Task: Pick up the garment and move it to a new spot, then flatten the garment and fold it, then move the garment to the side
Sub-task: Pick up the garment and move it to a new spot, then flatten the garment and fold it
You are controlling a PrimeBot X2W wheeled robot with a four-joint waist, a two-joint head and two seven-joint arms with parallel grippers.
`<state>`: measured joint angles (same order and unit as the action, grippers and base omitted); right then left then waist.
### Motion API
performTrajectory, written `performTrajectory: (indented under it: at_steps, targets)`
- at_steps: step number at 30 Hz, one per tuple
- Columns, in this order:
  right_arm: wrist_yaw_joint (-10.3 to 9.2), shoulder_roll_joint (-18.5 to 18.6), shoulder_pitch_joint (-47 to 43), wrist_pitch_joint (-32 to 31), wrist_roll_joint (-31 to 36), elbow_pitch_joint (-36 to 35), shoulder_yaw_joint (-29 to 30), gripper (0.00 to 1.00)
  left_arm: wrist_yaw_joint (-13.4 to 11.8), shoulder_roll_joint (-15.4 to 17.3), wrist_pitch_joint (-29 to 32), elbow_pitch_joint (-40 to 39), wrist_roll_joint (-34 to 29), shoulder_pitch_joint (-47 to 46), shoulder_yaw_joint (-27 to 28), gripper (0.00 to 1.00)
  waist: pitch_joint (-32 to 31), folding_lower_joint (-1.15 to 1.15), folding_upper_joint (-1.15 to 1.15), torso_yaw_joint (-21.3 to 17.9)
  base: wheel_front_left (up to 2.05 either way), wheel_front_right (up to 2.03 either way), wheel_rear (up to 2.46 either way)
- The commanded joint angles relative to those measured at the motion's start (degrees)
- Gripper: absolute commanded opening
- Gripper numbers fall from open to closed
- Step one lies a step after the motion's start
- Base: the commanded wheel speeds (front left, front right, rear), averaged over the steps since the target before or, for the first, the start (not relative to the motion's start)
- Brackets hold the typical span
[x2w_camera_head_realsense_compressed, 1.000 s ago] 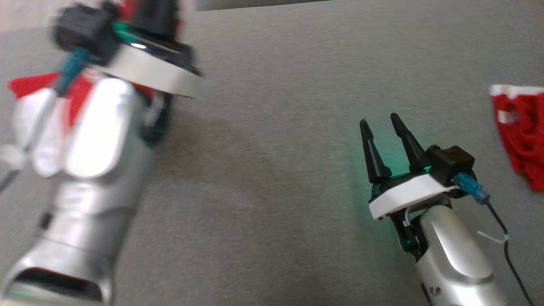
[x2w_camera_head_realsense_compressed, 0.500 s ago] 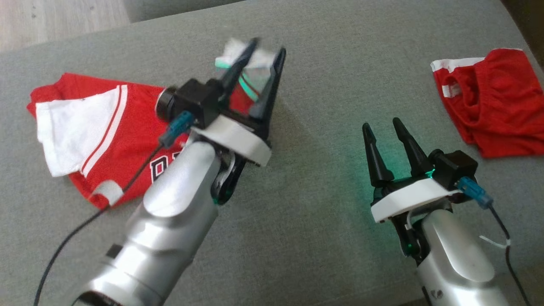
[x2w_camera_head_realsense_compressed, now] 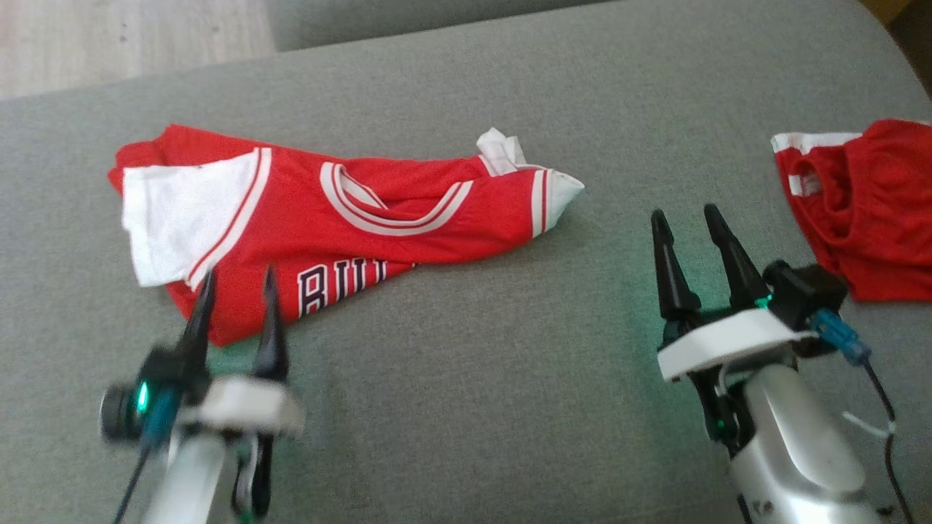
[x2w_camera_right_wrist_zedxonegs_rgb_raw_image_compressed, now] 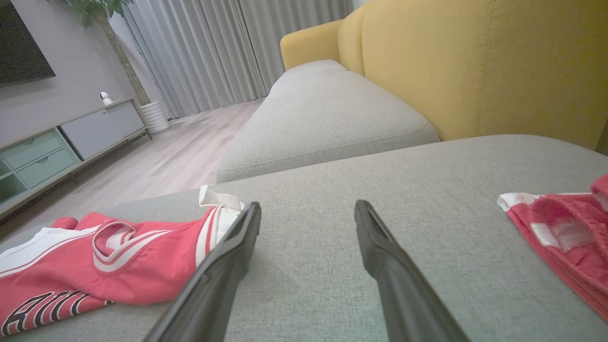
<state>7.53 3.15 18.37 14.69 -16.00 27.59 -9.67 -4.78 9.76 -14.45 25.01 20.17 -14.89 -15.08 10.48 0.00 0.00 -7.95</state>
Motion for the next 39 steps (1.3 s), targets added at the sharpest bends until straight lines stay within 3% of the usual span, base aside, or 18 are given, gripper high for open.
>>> performTrajectory:
  at_steps: [1, 6, 12, 22, 32, 33, 34, 39]
  targets:
    - [-0.04, -0.27, -0.90, 0.30, 0.31, -1.53, -0.76, 1.00, -0.23, 0.69, -0.54, -2.37, -0.66, -0.16, 2.90, 1.00, -0.79, 0.00, 0.00, 0.67, 0.00, 0.00, 0.00]
    - [-0.04, -0.27, -2.83, 0.30, 0.53, -0.86, 0.41, 1.00, 0.65, -2.07, -0.54, -6.05, -3.81, 9.09, 9.53, 1.00, -1.97, 0.00, 0.00, 1.94, 0.00, 0.00, 0.00]
    - [-0.04, -0.27, -2.95, 0.30, 0.62, -0.63, 0.26, 1.00, 3.69, -5.27, -0.54, -6.80, -6.83, 11.03, 13.07, 1.00, -1.80, 0.00, 0.00, 3.39, 0.00, 0.00, 0.00]
    - [-0.04, -0.27, 5.28, 0.29, 1.15, 4.97, -0.96, 1.00, 6.76, -6.82, -0.54, -5.49, -9.41, 7.99, 10.58, 1.00, 1.35, 0.00, 0.00, 10.08, 0.00, 0.00, 0.00]
    - [-0.04, -0.27, 11.76, -1.82, 2.10, 18.96, 2.77, 1.00, 6.14, -6.87, -0.54, -4.50, -6.26, 7.19, 5.87, 1.00, 3.45, 0.00, 0.00, 18.17, 0.00, 0.00, 0.00]
    - [-0.04, -0.27, 12.12, -1.75, 2.56, 19.87, 3.19, 0.60, 6.04, -6.87, -0.54, -4.56, -6.12, 7.18, 5.82, 1.00, 3.52, 0.00, 0.00, 18.81, 0.00, 0.00, 0.00]
    - [-0.04, -0.27, 12.46, -1.62, 2.98, 20.57, 3.69, 0.00, 5.94, -6.87, -0.54, -4.64, -5.98, 7.18, 5.78, 1.00, 3.52, 0.00, 0.00, 19.35, 0.00, 0.00, 0.00]
    - [-0.04, 2.59, 15.09, -0.55, 6.87, 22.04, 8.87, 0.00, 5.81, -6.88, -0.54, -4.90, -5.21, 7.05, 4.88, 1.00, 3.91, 0.00, 0.00, 22.07, 0.00, 0.00, 0.00]
